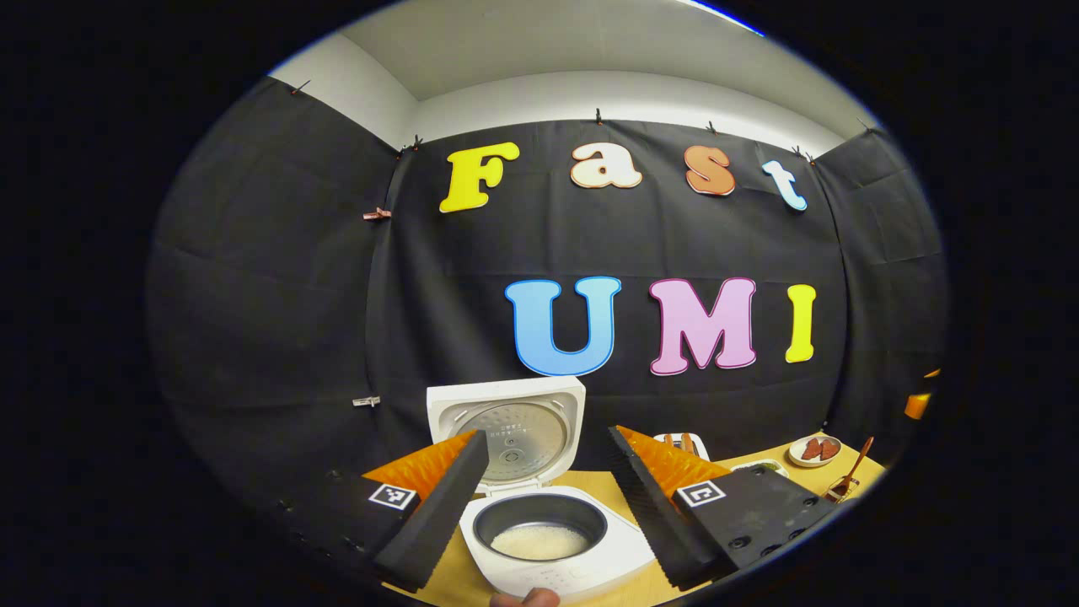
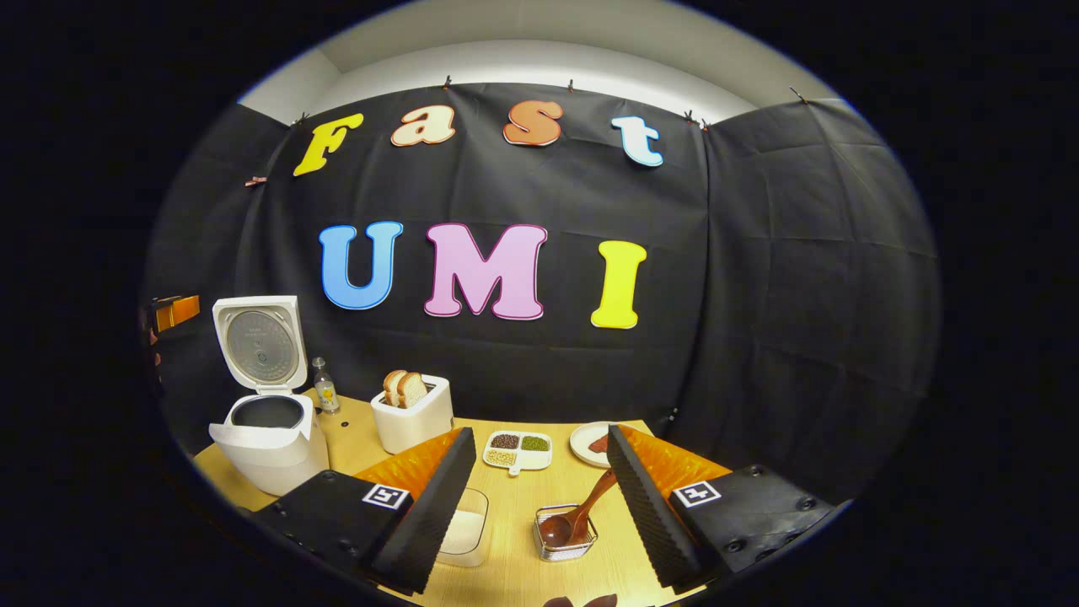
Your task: Close the left gripper, press the button to open the rice cooker; take a wooden spoon from the chopstick holder with the right hand, scoop a spoonful of rice and pour it into the rice cooker, then put the wooden spoon back into the chopstick holder.
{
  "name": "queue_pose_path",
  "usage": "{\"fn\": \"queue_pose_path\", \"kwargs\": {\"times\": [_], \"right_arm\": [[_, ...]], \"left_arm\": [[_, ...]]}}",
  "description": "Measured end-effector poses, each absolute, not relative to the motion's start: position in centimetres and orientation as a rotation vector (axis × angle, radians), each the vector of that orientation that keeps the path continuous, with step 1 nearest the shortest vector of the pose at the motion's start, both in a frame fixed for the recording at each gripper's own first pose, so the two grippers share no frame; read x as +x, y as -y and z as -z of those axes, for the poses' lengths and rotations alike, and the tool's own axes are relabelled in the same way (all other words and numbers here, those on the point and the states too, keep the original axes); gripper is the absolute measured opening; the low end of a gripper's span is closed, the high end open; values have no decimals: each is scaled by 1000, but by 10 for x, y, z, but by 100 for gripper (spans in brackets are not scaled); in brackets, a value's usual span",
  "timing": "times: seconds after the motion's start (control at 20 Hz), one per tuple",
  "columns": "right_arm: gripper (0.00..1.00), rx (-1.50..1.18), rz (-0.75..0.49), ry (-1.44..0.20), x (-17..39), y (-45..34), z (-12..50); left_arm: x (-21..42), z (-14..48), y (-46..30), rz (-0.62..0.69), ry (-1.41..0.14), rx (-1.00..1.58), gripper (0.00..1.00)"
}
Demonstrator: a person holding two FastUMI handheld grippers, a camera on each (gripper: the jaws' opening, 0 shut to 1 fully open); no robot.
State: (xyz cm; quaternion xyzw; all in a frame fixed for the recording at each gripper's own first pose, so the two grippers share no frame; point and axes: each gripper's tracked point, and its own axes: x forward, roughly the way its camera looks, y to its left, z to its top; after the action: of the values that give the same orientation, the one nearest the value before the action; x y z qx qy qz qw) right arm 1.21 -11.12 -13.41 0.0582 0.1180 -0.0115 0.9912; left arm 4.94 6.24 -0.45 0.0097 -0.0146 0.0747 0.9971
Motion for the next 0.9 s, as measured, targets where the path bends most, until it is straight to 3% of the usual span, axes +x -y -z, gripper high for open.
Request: {"fn": "queue_pose_path", "kwargs": {"times": [0.9], "right_arm": [[97,293,-65,-542,73,158,323]], "left_arm": [[30,21,19,-186,-30,75,97]]}}
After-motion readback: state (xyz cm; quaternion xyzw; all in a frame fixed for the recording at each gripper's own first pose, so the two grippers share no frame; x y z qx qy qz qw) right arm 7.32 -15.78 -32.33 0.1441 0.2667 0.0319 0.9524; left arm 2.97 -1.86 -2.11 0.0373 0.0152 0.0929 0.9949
